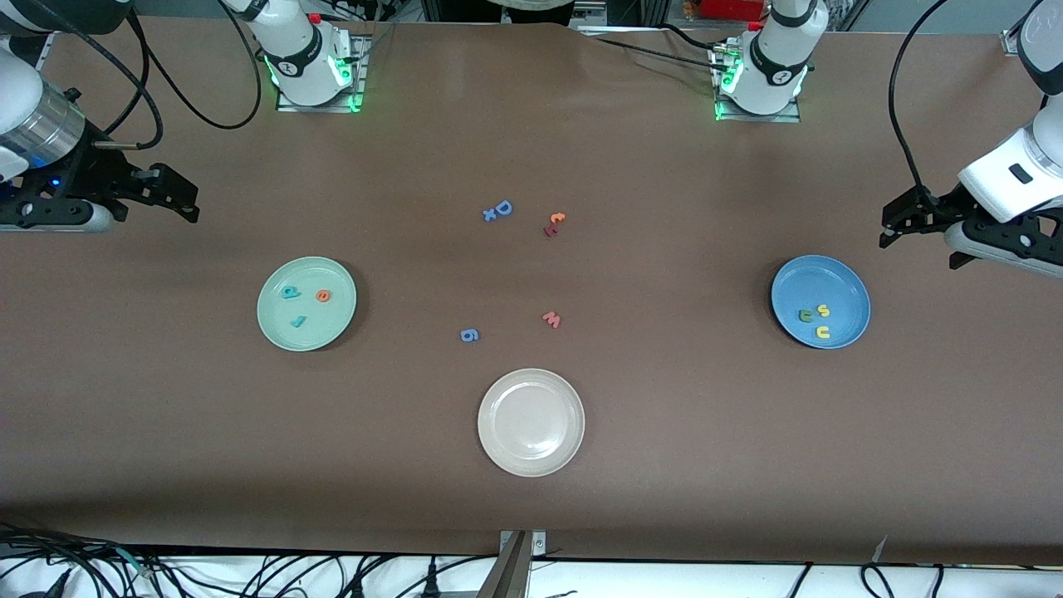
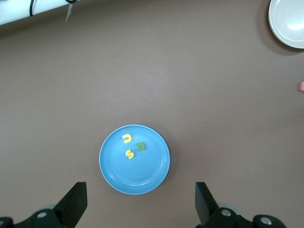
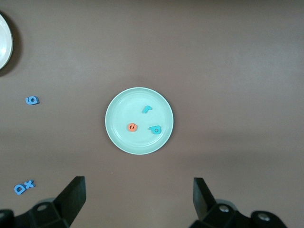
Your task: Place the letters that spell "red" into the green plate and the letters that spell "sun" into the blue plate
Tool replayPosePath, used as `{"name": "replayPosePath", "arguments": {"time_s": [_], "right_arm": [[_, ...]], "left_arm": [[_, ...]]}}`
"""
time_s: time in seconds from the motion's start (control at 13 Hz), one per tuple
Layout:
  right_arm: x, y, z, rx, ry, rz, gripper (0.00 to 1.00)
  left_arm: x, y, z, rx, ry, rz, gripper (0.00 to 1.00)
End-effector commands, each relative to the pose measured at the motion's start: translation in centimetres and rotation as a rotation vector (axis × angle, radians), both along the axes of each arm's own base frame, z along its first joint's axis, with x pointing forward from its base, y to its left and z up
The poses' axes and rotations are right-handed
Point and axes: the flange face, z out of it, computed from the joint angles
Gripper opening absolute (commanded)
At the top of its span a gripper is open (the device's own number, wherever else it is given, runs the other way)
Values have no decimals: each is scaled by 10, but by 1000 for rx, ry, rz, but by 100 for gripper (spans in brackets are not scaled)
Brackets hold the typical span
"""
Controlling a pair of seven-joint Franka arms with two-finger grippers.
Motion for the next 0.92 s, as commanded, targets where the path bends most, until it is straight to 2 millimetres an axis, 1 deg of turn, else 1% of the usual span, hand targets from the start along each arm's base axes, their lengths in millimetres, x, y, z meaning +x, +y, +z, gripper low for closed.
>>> {"name": "replayPosePath", "arguments": {"time_s": [0.0, 0.84], "right_arm": [[3, 0, 4, 0, 4, 8, 100], [3, 1, 4, 0, 3, 9, 100]], "left_arm": [[-2, 0, 4, 31, 10, 5, 100], [1, -1, 4, 32, 13, 5, 100]]}}
